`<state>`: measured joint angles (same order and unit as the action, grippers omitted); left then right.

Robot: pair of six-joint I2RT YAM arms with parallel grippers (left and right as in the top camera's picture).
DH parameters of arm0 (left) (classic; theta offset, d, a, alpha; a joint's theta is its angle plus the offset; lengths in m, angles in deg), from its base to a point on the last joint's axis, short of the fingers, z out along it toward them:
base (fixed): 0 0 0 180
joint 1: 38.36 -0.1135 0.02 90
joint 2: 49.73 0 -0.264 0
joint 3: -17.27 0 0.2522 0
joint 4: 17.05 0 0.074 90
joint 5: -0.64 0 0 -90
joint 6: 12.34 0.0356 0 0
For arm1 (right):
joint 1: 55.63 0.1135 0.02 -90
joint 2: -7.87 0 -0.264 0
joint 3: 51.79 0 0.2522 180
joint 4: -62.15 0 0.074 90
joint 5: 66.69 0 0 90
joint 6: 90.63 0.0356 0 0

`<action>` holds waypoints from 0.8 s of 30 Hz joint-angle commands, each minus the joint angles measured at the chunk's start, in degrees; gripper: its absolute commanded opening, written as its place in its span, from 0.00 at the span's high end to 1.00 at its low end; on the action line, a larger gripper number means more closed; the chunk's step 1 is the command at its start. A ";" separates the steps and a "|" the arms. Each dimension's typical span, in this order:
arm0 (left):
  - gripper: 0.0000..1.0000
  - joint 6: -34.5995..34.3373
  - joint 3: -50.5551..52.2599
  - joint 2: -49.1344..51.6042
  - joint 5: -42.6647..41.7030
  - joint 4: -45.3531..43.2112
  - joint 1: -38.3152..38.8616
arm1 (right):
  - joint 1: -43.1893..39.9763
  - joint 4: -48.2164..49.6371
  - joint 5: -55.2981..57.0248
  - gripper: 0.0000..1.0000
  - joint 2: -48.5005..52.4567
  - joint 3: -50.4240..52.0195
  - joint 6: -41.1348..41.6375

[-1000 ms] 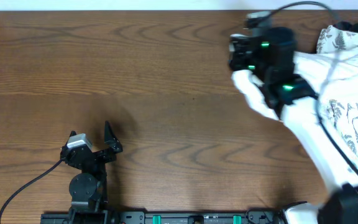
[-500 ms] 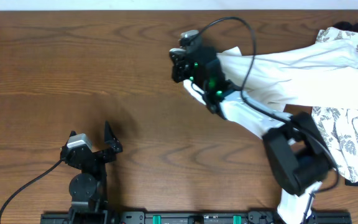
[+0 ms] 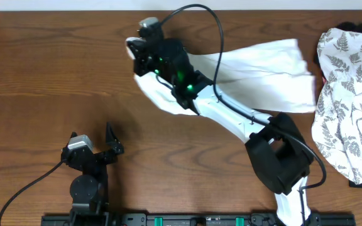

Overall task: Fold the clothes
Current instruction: 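Pull the white shirt out with the right gripper and drag it leftward onto the table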

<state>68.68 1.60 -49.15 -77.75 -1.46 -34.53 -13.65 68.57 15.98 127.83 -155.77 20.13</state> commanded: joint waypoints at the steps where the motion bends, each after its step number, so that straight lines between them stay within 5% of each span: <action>1: 0.02 0.37 1.68 -0.35 0.90 1.05 -0.24 | 0.79 -0.28 1.14 0.99 2.23 -0.87 -0.68; 4: 0.02 0.37 1.68 -0.35 0.90 1.07 -0.24 | 1.09 -0.26 1.14 0.99 2.36 -0.87 -0.68; 6: 0.02 0.37 1.68 -0.35 0.90 1.05 -0.24 | 1.25 -0.02 1.14 0.76 2.36 -0.87 -0.68; 8: 0.02 0.37 1.68 -0.35 0.90 1.05 -0.24 | 1.29 0.20 1.14 0.27 2.36 -0.87 -0.66; 11: 0.02 0.37 1.68 -0.35 0.90 1.05 -0.24 | 1.29 0.22 1.09 0.11 2.36 -0.87 -0.66; 18: 0.02 0.37 1.68 -0.35 0.90 1.05 -0.24 | -0.79 -1.53 -5.79 0.07 -0.42 -2.03 -0.68; 24: 0.02 0.37 1.68 -0.35 0.90 1.05 -0.24 | -7.76 -25.29 -4.35 0.09 -9.57 -2.03 -6.71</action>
<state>68.68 1.62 -49.15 -77.75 -1.49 -34.53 -16.76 48.70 10.87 125.39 -156.60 17.70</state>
